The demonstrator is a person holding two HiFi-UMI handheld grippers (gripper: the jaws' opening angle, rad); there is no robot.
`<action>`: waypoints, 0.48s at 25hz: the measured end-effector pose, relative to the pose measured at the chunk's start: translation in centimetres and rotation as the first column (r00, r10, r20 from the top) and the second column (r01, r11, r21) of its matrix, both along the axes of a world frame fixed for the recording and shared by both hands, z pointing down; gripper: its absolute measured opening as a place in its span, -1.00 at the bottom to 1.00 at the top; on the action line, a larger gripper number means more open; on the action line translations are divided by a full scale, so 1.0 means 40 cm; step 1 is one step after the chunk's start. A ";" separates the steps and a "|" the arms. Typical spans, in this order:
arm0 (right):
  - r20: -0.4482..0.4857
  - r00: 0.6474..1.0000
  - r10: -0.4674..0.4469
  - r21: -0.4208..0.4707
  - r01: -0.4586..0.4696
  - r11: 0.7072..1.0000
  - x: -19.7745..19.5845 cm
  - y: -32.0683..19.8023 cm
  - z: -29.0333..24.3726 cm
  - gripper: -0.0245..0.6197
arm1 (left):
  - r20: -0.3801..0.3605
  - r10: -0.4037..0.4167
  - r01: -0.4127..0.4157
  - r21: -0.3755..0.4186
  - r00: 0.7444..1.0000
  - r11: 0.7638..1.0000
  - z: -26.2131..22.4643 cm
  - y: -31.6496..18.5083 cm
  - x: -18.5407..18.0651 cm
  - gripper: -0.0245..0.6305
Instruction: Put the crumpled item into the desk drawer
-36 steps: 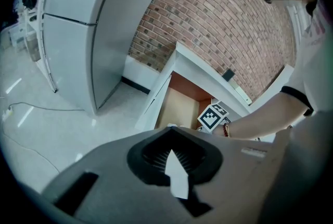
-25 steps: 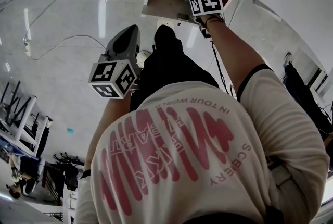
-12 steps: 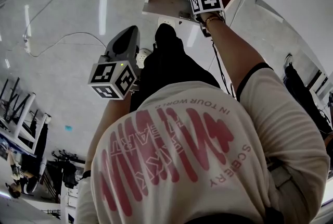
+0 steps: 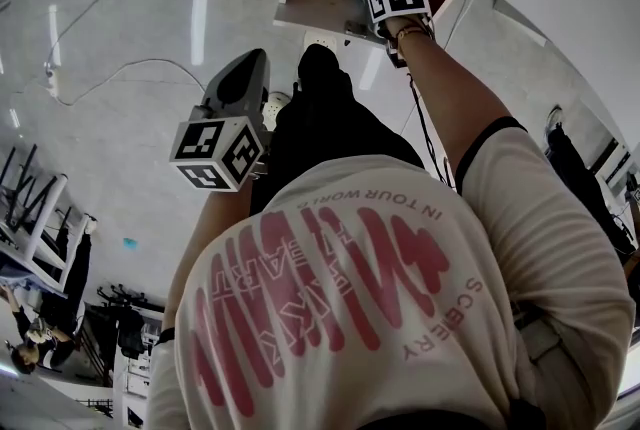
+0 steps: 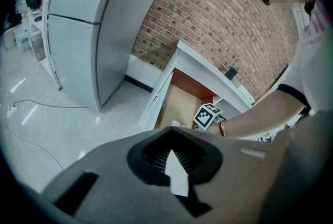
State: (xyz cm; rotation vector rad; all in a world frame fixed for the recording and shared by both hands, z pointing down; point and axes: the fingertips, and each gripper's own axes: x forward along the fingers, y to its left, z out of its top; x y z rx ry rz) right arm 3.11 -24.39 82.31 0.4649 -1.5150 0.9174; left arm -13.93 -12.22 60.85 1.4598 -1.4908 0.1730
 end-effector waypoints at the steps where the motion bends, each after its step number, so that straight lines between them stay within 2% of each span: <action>1: 0.000 1.000 0.000 -0.002 0.000 1.000 -0.004 -0.001 0.000 -0.71 | 0.003 -0.001 0.001 0.000 1.000 1.000 -0.002 0.000 -0.004 -0.91; 12: -0.006 1.000 0.000 -0.042 0.000 0.999 0.004 0.008 0.004 -0.60 | 0.032 -0.027 0.028 -0.013 0.999 1.000 -0.025 0.014 -0.016 -0.91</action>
